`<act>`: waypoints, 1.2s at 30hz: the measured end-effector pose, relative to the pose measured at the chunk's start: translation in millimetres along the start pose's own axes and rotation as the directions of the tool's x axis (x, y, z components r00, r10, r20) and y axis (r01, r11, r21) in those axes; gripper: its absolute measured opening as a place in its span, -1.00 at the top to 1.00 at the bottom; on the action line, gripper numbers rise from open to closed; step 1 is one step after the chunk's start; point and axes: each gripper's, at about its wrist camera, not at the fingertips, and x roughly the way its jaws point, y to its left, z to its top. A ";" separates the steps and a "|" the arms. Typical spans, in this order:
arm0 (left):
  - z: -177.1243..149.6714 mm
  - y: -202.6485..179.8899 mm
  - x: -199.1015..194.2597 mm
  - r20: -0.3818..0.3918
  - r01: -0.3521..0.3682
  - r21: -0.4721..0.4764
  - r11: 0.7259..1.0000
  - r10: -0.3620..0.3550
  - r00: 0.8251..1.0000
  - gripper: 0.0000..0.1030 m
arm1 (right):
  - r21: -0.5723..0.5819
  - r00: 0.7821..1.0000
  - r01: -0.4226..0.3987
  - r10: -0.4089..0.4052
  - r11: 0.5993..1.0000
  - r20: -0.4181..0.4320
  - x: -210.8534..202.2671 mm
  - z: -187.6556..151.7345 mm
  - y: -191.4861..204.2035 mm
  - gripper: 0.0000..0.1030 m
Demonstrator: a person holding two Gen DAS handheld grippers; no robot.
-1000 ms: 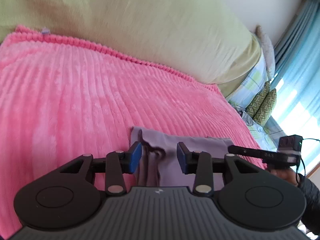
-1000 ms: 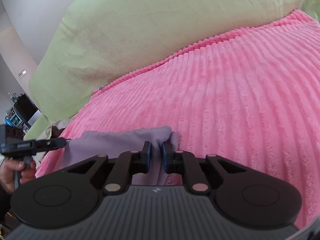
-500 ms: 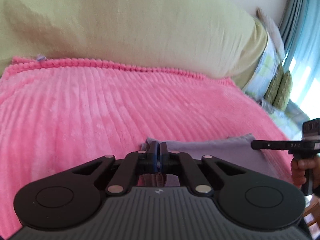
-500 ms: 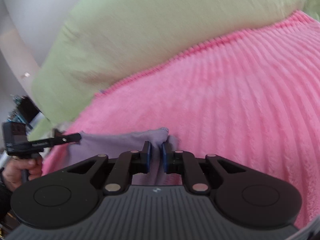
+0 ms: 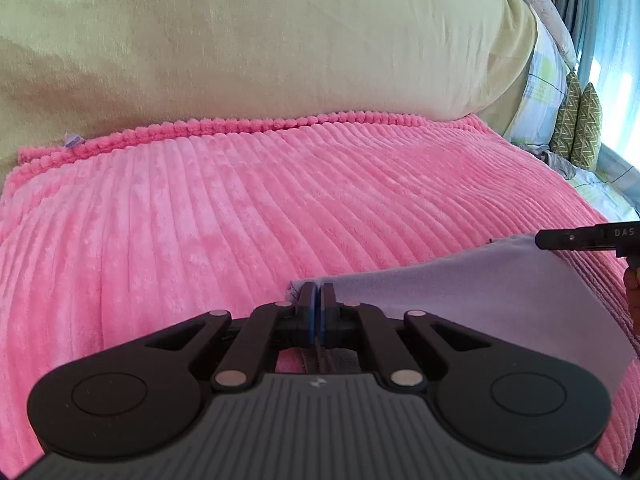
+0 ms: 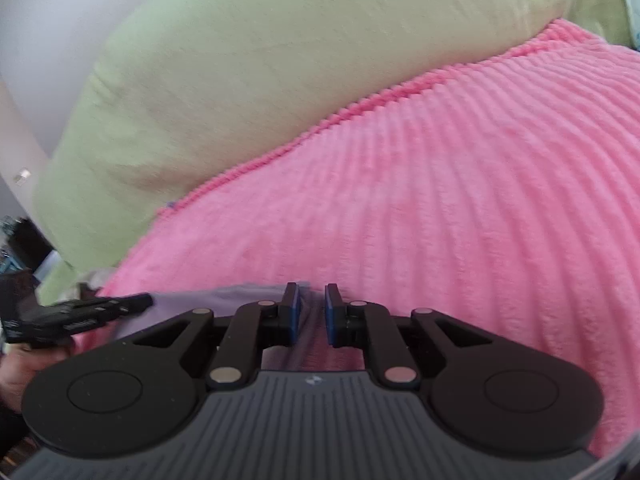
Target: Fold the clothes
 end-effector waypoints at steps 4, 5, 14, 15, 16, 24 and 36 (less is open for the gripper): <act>2.6 -2.5 -25.6 0.057 -0.053 0.004 0.999 0.053 0.997 0.98 | -0.049 0.998 -0.023 0.026 0.999 0.064 -20.1 4.9 11.4 0.79; 2.7 -5.2 -33.2 0.072 -0.044 0.006 0.999 0.044 0.996 0.98 | -0.062 0.996 -0.046 0.050 0.997 0.071 -24.0 5.7 14.8 0.79; -25.6 -51.0 -25.9 -0.048 0.052 0.112 0.992 -0.047 0.998 0.85 | -0.045 0.994 -0.087 0.084 0.995 -0.064 1.3 -5.4 9.9 1.00; -29.0 -53.8 -26.5 -0.043 0.039 0.121 0.992 -0.034 0.999 0.86 | -0.029 0.996 -0.073 0.071 0.997 -0.045 -5.8 -5.5 8.4 1.00; -29.1 -56.3 -28.7 -0.042 0.038 0.120 0.992 -0.033 0.999 0.84 | -0.018 0.998 -0.059 0.058 0.998 -0.025 -14.0 -5.6 7.7 0.88; -14.3 -112.7 -39.7 -0.044 0.131 0.285 0.949 -0.123 0.991 0.37 | -0.017 0.995 -0.093 0.093 0.996 0.031 -98.7 -49.9 17.2 0.68; -9.4 -203.9 27.3 -0.165 0.298 0.464 0.834 -0.249 0.954 0.37 | 0.107 0.997 -0.063 0.059 0.992 0.045 -97.4 -111.7 16.2 0.74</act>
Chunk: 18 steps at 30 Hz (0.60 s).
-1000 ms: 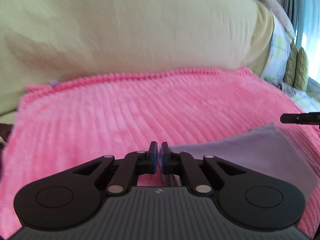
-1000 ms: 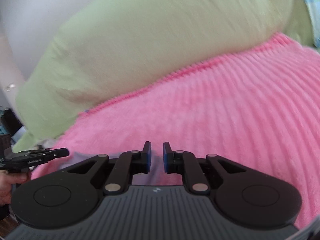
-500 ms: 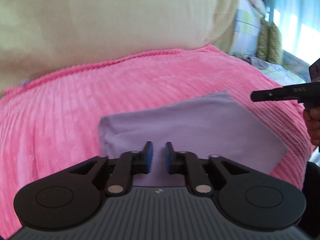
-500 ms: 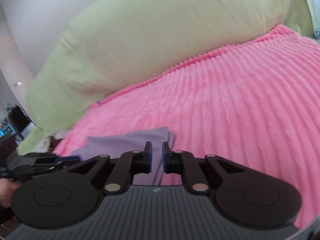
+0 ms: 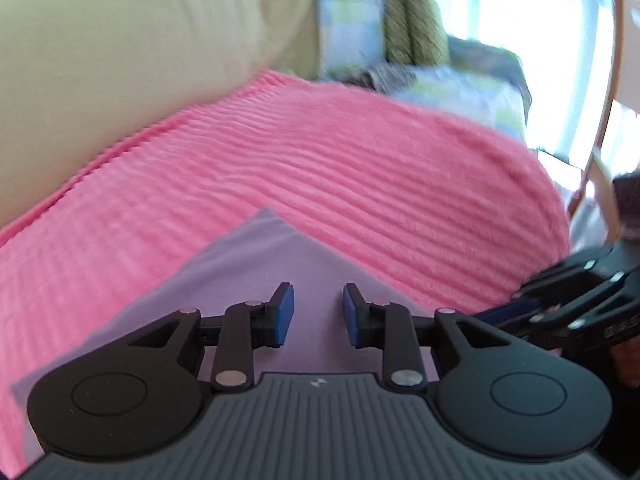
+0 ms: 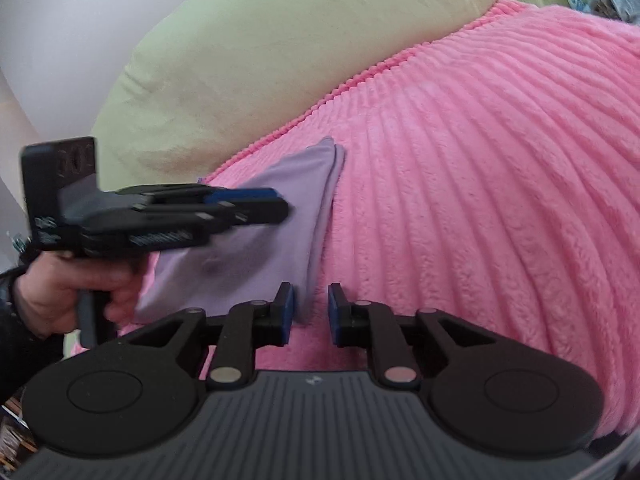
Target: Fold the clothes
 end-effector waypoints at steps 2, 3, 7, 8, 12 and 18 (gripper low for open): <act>3.7 1.0 1.4 0.008 -0.003 -0.001 1.000 0.003 1.000 0.37 | -0.006 1.000 -0.007 0.007 1.000 0.006 -0.9 -0.9 0.0 0.72; 5.8 2.3 1.5 0.013 -0.004 -0.004 1.000 0.004 1.000 0.37 | -0.013 1.000 -0.009 0.009 1.000 0.010 -1.7 -1.6 0.8 0.71; 9.3 14.3 0.1 0.056 -0.010 -0.046 0.999 0.012 0.998 0.37 | -0.144 0.997 0.004 0.006 0.990 0.072 -10.3 -0.6 21.8 0.69; 10.0 18.4 1.2 0.057 -0.009 -0.063 0.998 0.012 0.998 0.37 | -0.167 0.996 -0.009 0.023 0.986 0.082 -10.6 1.2 26.1 0.69; 12.7 30.2 13.4 0.025 -0.014 -0.094 0.995 0.016 1.000 0.37 | -0.282 0.995 -0.073 0.089 0.957 0.045 4.9 4.9 41.3 0.69; 17.2 37.0 23.3 0.017 -0.015 -0.119 0.993 0.017 1.000 0.37 | -0.359 1.000 0.005 -0.012 0.933 -0.018 23.7 -0.2 40.9 0.90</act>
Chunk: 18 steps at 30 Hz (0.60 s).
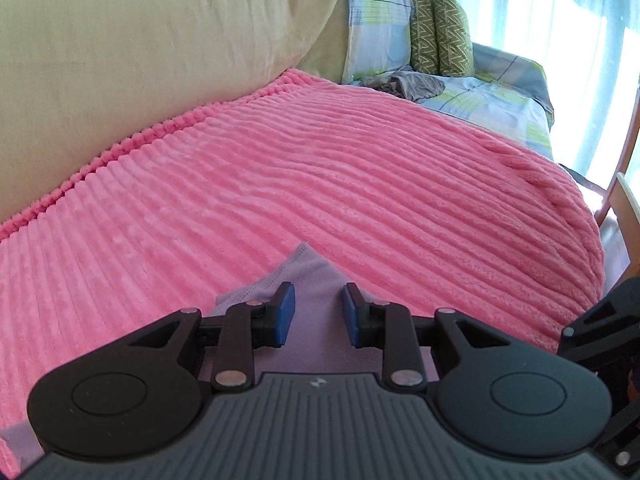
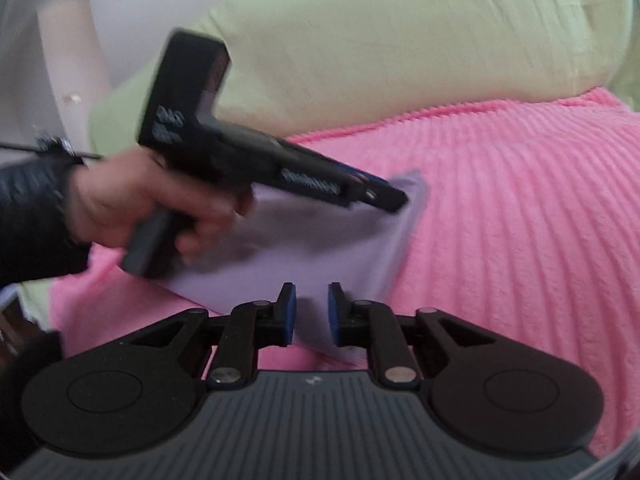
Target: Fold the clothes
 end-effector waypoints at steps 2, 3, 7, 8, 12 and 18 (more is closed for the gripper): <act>0.9 1.5 0.2 0.003 0.002 -0.006 1.000 -0.001 1.000 0.37 | 0.037 0.999 0.035 -0.035 0.999 -0.002 -4.3 -4.3 -7.2 1.00; 1.7 2.8 -0.2 0.007 0.004 -0.012 1.000 -0.003 1.000 0.38 | 0.045 0.999 0.038 -0.038 0.998 -0.001 -6.5 -5.5 -8.5 1.00; -0.2 6.5 -24.6 0.039 -0.033 -0.020 0.999 0.034 0.999 0.39 | 0.050 0.997 0.080 -0.080 0.995 -0.003 -18.8 -6.8 -5.7 0.86; -3.8 7.8 -36.9 0.044 -0.050 -0.024 0.998 0.051 0.998 0.39 | 0.053 0.997 0.083 -0.083 0.995 -0.001 -21.6 -6.3 -4.0 0.85; -31.2 10.1 -91.4 0.043 -0.111 -0.052 0.993 0.113 0.993 0.39 | 0.054 0.999 0.039 -0.040 0.998 0.010 -26.3 -2.8 12.2 0.85; -92.5 6.3 -140.1 -0.043 -0.189 -0.115 0.975 0.186 0.982 0.39 | -0.022 1.000 -0.003 0.002 1.000 -0.025 -3.1 -2.0 44.5 0.76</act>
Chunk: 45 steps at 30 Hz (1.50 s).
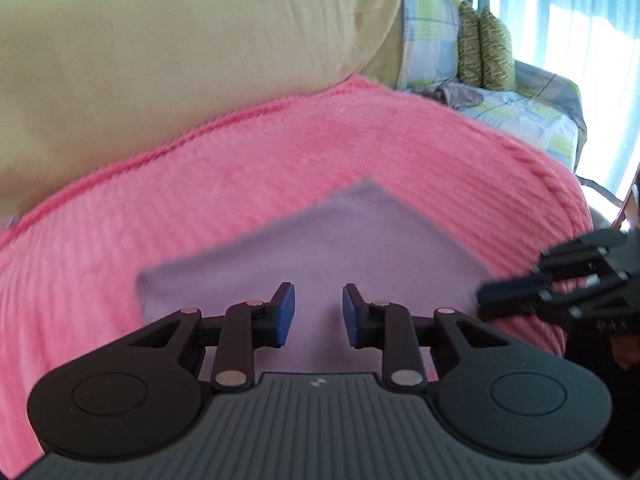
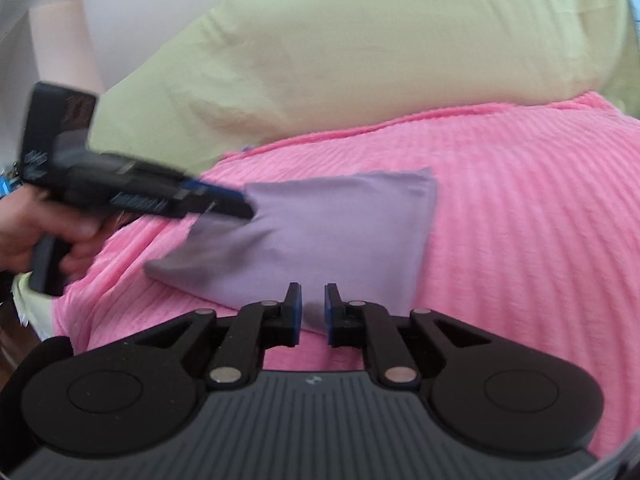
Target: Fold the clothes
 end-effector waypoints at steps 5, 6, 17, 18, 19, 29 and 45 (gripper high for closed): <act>-50.2 7.0 -20.6 -0.067 -0.087 -0.007 0.996 0.086 0.994 0.39 | -0.031 0.997 0.055 -0.056 0.998 -0.049 5.2 -2.4 11.8 0.74; -55.9 9.8 -26.3 -0.062 -0.088 -0.023 0.996 0.087 0.994 0.38 | -0.028 0.997 0.062 -0.063 0.998 -0.053 2.9 -2.8 12.4 0.74; -12.0 18.6 -1.6 0.083 -0.064 -0.048 0.997 0.068 0.994 0.39 | -0.111 0.999 -0.002 -0.003 0.994 -0.038 27.1 28.7 36.1 0.69; -8.4 21.6 6.1 0.080 -0.059 -0.055 0.997 0.064 0.995 0.39 | -0.135 0.999 -0.007 0.002 0.991 -0.041 34.4 31.7 40.1 0.69; -5.4 24.9 13.3 0.073 -0.054 -0.065 0.996 0.059 0.996 0.39 | -0.149 0.999 -0.008 0.001 0.989 -0.046 40.2 33.0 40.7 0.69; -18.3 70.6 13.9 0.023 -0.176 -0.110 0.978 0.179 0.984 0.32 | -0.136 0.997 0.015 -0.026 0.991 -0.074 46.2 27.1 6.0 0.79; -1.5 89.3 40.4 0.065 -0.144 -0.186 0.972 0.158 0.985 0.60 | -0.156 0.997 0.055 -0.062 0.986 -0.040 61.3 49.3 -17.7 0.78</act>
